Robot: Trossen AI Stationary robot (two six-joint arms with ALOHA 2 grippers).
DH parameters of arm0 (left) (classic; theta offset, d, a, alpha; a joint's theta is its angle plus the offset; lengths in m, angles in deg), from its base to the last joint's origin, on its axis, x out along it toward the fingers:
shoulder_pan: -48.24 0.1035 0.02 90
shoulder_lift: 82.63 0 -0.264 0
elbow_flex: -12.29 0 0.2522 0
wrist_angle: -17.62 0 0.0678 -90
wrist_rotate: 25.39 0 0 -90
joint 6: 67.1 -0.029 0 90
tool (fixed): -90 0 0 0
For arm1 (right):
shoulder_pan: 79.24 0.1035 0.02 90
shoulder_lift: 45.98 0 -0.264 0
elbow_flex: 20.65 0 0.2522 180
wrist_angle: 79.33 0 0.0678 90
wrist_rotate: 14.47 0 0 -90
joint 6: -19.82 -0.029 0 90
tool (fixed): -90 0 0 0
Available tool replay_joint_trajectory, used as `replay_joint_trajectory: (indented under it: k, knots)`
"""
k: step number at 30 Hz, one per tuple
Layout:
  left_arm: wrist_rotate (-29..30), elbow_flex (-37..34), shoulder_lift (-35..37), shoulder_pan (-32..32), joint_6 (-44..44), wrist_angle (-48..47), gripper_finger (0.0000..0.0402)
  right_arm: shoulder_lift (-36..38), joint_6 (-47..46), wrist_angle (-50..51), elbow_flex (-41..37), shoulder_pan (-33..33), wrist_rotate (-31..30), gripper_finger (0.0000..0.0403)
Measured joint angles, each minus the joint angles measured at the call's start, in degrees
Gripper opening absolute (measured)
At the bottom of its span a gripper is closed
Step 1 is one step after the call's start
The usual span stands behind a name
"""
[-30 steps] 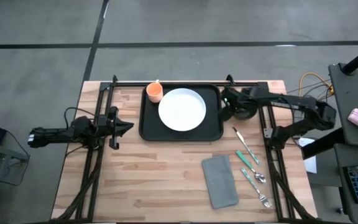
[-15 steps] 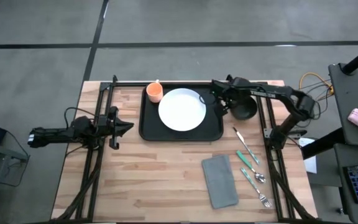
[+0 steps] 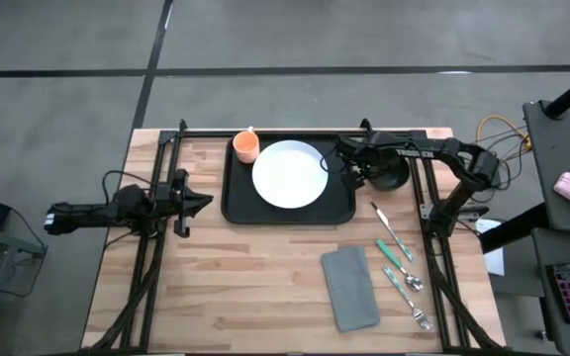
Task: Set up tray
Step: Put the black bowl on the white plate
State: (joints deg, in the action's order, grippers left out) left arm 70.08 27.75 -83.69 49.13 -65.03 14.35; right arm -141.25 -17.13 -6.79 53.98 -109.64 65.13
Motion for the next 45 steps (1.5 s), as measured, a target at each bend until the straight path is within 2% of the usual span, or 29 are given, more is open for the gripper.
replay_joint_trajectory:
  k: [8, 21, 31, 45]
  knots:
    - [0.00, 0.00, 0.00, 0.00, 0.00, -0.01, 0.0001, -0.09, -0.43, -0.94, -1.21, 0.00, 0.47, 0.0184]
    - [0.00, 0.00, 0.00, 0.01, 0.00, -0.01, 0.0001, -0.07, -1.94, -1.12, -1.17, 0.00, 0.53, 0.0017]
    - [0.01, 0.00, 0.00, 0.01, 0.00, -0.01, 0.0001, -0.02, -2.21, 1.76, 0.39, 0.57, 2.06, 0.0009]
    - [0.02, 0.00, 0.00, 0.01, 0.00, -0.01, 0.0001, -1.26, 1.20, 3.50, 17.75, 7.22, 3.21, 0.0008]
